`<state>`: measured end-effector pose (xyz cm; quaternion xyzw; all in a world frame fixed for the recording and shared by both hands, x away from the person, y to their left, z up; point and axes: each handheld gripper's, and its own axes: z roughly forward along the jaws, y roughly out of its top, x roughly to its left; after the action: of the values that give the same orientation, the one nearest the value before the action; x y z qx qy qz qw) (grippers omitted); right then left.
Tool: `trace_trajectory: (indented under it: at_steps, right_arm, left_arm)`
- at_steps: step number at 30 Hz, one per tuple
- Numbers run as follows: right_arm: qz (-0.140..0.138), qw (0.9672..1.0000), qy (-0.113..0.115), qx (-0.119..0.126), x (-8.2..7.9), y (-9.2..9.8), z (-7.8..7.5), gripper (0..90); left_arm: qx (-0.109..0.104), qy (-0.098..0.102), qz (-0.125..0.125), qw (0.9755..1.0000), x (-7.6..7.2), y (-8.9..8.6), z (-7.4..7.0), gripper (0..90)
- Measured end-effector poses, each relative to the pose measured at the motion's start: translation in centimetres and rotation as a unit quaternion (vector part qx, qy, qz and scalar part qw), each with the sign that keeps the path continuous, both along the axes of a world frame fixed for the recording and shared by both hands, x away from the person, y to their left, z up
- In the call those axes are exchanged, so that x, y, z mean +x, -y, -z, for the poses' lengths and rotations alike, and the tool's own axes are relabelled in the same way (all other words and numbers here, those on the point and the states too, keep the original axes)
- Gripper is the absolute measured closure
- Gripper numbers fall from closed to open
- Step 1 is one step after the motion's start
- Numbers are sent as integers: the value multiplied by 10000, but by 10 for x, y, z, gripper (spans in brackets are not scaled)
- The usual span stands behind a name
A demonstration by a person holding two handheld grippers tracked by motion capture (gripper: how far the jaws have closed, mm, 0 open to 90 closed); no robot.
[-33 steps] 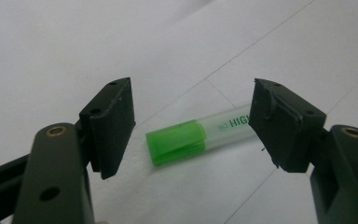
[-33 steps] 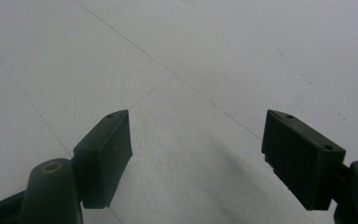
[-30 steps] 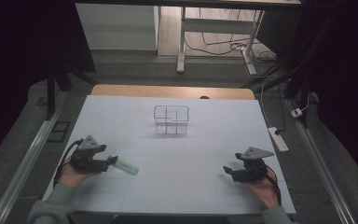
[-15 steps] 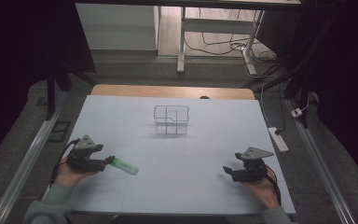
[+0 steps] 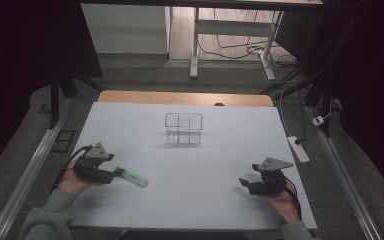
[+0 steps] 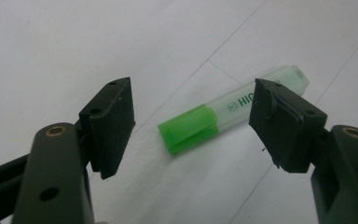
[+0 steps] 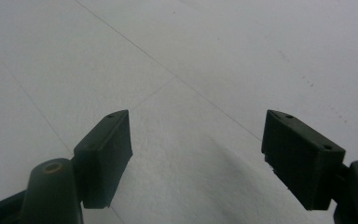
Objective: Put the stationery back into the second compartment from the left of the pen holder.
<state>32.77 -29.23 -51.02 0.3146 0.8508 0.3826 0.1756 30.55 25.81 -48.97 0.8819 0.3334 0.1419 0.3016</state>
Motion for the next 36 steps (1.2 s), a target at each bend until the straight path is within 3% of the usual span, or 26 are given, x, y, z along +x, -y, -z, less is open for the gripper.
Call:
trace_trajectory:
  at_steps: [3, 4, 5, 6, 7, 8, 13, 17, 18, 19, 21, 22, 23, 24, 25, 26, 28, 29, 30, 31, 33, 36]
  right_arm:
    - [-3, 10000, 7, -10, 0, 0, 0, 234]
    - [-3, 10000, 1, -10, 0, 0, 0, 234]
    - [-6, 10000, -10, -4, 0, 0, 0, 234]
    - [0, 10000, -18, -9, 0, 0, 0, 234]
    - [2, 10000, -26, -10, 0, 0, 1, 234]
    - [1, 10000, -30, -11, 0, 0, 1, 234]
    - [11, 10000, -43, -7, 1, 0, 1, 234]
    - [6, 10000, -52, -25, 1, -1, 2, 234]
    - [6, 10000, -52, -25, 1, -1, 2, 234]
    - [-2, 10000, -54, -19, 1, -1, 2, 234]
    - [-2, 10000, -55, -15, 1, -1, 2, 234]
    - [-2, 10000, -55, -15, 1, -1, 2, 234]
    - [-2, 10000, -56, -19, 1, -1, 2, 234]
    - [7, 10000, -62, -18, 1, -1, 2, 234]
    - [2, 10000, -66, -17, 1, -1, 2, 234]
    - [0, 10000, -69, -24, 1, -1, 2, 234]
    - [-9, 10000, -75, -31, 1, -1, 2, 234]
    - [-5, 10000, -86, -27, 1, -2, 3, 234]
    - [-10, 10000, -89, -22, 1, -2, 3, 234]
    - [-6, 10000, -94, -30, 1, -2, 3, 234]
    - [-12, 10000, -91, -35, 1, -1, 3, 234]
    - [-1, 10000, -92, -36, 2, -1, 3, 234]
  left_arm:
    - [179, -90, 204, 9996, 6, 1, -2, 325]
    - [298, -210, 430, 9984, 13, 3, -2, 328]
    - [298, -210, 430, 9984, 13, 3, -2, 330]
    - [401, -316, 609, 9968, 18, 4, 0, 330]
    - [401, -316, 609, 9968, 18, 4, 0, 331]
    - [440, -429, 794, 9949, 24, 4, 3, 330]
    - [681, -570, 1097, 9900, 33, 5, 6, 327]
    - [898, -659, 1484, 9826, 39, 10, 5, 328]
    - [898, -659, 1484, 9826, 39, 10, 5, 328]
    - [1004, -711, 1693, 9779, 40, 14, 7, 327]
    - [1115, -799, 1883, 9725, 42, 18, 9, 327]
    - [1115, -799, 1883, 9725, 42, 18, 9, 324]
    - [1216, -851, 2027, 9679, 44, 21, 11, 316]
    - [1216, -851, 2027, 9679, 44, 21, 11, 308]
    - [1219, -879, 2084, 9664, 44, 22, 11, 301]
    - [1213, -916, 2243, 9626, 46, 25, 12, 296]
    - [1289, -965, 2344, 9587, 47, 27, 14, 283]
    - [1289, -965, 2344, 9587, 47, 27, 14, 282]
    - [1400, -997, 2411, 9552, 49, 28, 15, 282]
    - [1400, -997, 2411, 9552, 49, 28, 15, 283]
    - [1470, -999, 2494, 9520, 52, 29, 16, 289]
    - [1447, -988, 2588, 9499, 56, 28, 16, 305]
